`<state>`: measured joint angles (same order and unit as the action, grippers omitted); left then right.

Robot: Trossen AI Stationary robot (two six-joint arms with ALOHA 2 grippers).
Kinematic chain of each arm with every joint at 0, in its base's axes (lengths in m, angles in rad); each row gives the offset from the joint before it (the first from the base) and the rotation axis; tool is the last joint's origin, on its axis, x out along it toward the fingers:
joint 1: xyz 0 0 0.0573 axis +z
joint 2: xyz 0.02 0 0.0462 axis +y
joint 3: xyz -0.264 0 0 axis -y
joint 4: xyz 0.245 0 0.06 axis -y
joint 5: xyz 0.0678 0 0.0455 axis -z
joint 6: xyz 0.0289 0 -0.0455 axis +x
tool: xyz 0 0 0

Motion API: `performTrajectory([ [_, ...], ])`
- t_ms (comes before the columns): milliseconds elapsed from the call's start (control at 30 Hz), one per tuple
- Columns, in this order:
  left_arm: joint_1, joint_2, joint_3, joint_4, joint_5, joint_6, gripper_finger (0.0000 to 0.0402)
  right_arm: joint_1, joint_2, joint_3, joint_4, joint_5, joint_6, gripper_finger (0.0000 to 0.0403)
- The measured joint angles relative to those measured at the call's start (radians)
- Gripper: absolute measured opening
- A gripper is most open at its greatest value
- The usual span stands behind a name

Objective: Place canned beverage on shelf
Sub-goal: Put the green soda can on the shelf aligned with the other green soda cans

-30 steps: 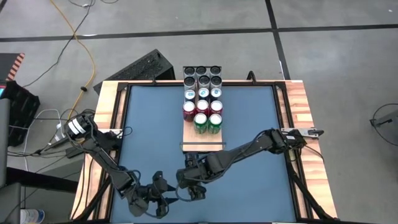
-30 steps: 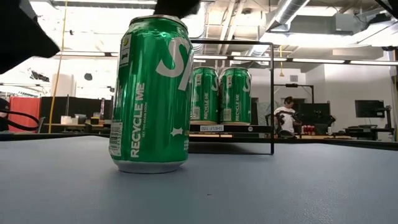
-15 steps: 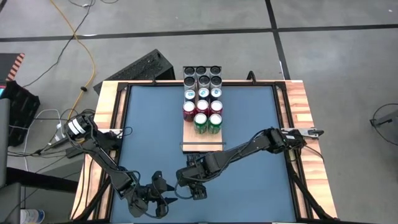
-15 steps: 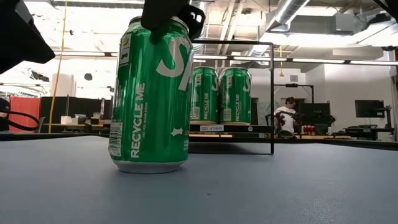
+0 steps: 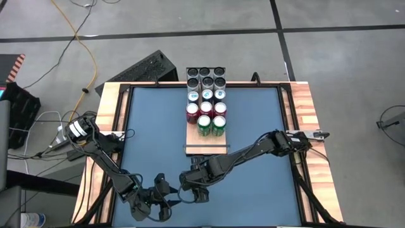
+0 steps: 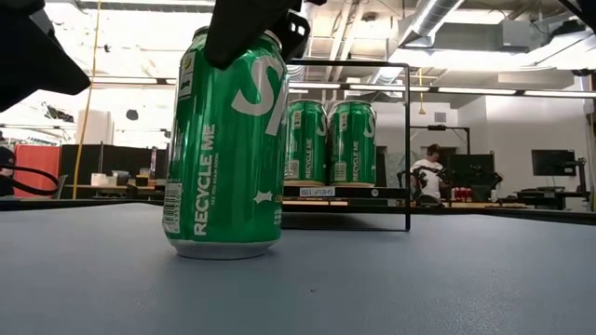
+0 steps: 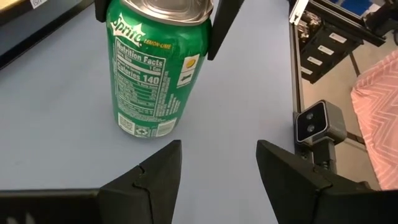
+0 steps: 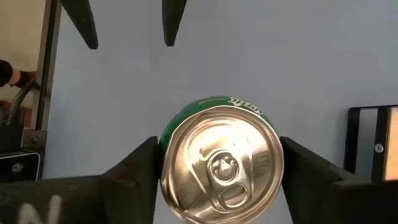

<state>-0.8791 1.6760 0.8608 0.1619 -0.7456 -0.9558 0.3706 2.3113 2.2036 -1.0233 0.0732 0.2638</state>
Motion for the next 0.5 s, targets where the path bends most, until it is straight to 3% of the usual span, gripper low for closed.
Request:
performTrajectory([
  [200, 0.000, 0.000, 0.000, -0.018, 0.000, -0.023, 0.0194, 0.003, -0.004, 0.033, -0.059, -0.002, -0.001, 0.0240],
  [367, 0.000, 0.000, 0.000, -0.019, 0.000, -0.024, 0.0195, -0.007, -0.009, 0.155, -0.188, 0.000, -0.011, 0.0240],
  [500, 0.000, 0.000, 0.000, -0.035, 0.000, -0.035, 0.0195, -0.014, -0.072, 0.136, -0.187, 0.001, -0.004, 0.0240],
])
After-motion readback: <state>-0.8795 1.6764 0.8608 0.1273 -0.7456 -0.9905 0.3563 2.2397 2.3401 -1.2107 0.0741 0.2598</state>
